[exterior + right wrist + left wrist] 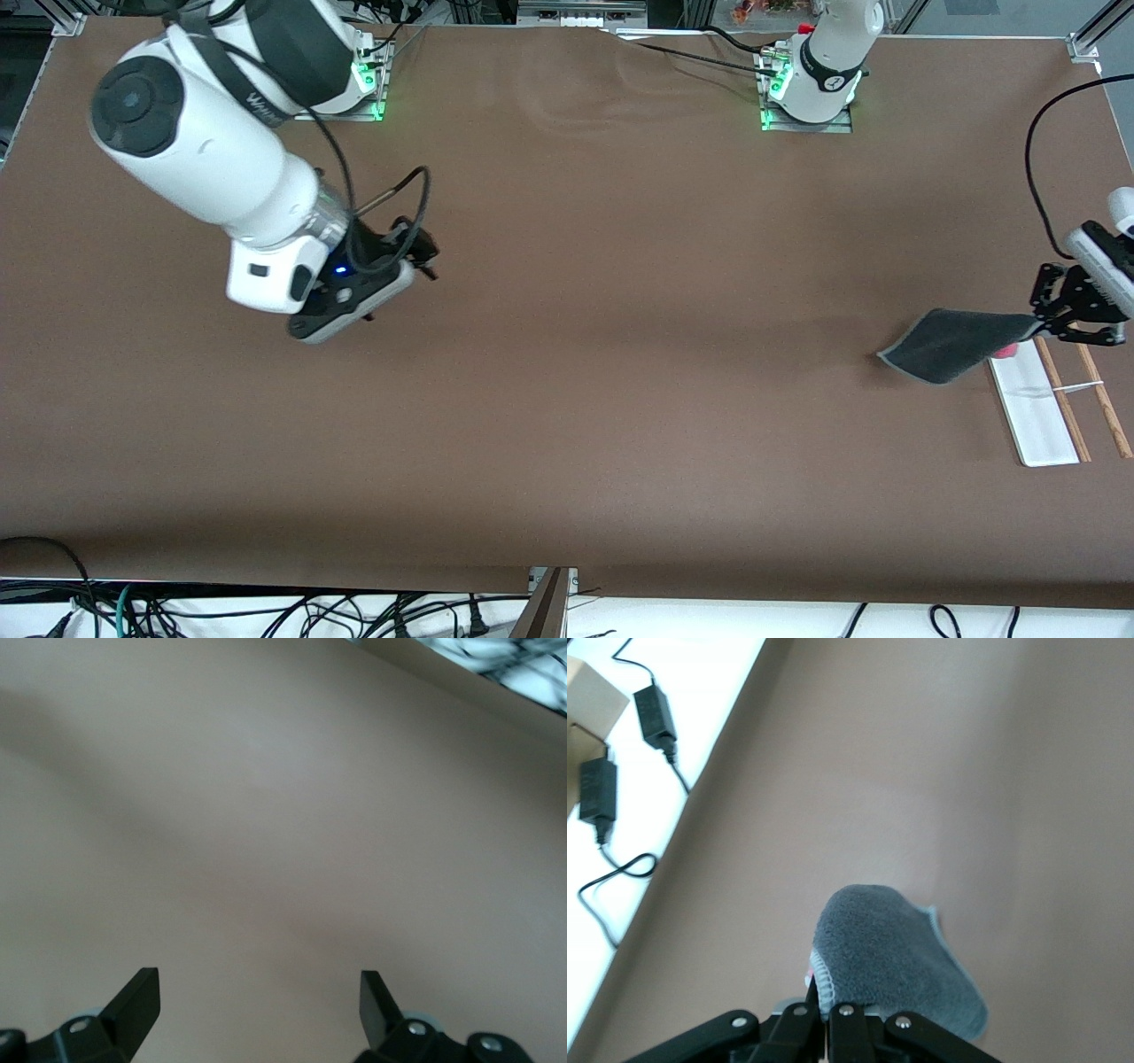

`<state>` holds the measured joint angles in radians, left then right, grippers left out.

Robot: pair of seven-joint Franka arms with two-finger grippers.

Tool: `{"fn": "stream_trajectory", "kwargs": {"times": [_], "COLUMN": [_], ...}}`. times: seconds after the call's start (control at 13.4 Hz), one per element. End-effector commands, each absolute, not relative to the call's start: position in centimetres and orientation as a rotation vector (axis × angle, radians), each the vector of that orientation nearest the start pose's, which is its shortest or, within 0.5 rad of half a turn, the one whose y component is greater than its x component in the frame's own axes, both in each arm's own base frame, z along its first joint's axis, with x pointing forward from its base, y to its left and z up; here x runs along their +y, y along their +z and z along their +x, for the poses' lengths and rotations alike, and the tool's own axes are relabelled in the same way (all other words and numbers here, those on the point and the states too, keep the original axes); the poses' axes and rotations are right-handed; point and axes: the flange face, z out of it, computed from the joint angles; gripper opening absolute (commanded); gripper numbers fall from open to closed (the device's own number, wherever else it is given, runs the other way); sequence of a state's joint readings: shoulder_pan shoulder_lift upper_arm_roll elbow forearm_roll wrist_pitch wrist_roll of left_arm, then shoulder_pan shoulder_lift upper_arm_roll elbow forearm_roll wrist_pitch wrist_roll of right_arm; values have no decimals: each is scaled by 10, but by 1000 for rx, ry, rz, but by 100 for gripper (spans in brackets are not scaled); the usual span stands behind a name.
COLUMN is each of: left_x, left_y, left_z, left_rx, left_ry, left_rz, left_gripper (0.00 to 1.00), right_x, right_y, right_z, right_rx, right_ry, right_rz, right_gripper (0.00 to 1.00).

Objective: Pass towel and hang on rack
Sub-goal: 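Carry the towel with the left gripper while the right gripper retracts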

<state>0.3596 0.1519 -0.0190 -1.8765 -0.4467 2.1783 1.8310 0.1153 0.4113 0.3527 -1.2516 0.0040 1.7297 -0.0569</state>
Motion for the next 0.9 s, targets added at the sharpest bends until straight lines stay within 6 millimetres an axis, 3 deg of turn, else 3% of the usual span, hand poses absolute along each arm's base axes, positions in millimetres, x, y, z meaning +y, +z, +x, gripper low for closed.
{"fn": "stream_trajectory", "kwargs": {"times": [0.0,0.15,0.3,0.45,0.6,0.82], "left_x": [231,261,292,315,340,369], "left_y": [458,461,455,447,446,450], "left_z": [604,616,614,606,603,598], "left_rx": [1879,1937,1932,1925,1926,1933], "left_ry": [-614,-616,-624,-623,-624,-622], "left_rz": [-2509,-2425,-2407,-2406,-2375,-2317], "left_gripper": [0,0,0,0,0,0], "right_x": [186,133,76,25,-5,-21], "right_y": [554,568,591,602,614,619], "right_z": [631,630,629,628,622,602], "right_rx": [-566,-436,-289,-161,-83,-68], "right_ry": [-31,-14,-60,-87,-111,-29], "right_rz": [-2996,-3061,-3105,-3136,-3149,-3236], "right_gripper": [100,100,100,100,100,100]}}
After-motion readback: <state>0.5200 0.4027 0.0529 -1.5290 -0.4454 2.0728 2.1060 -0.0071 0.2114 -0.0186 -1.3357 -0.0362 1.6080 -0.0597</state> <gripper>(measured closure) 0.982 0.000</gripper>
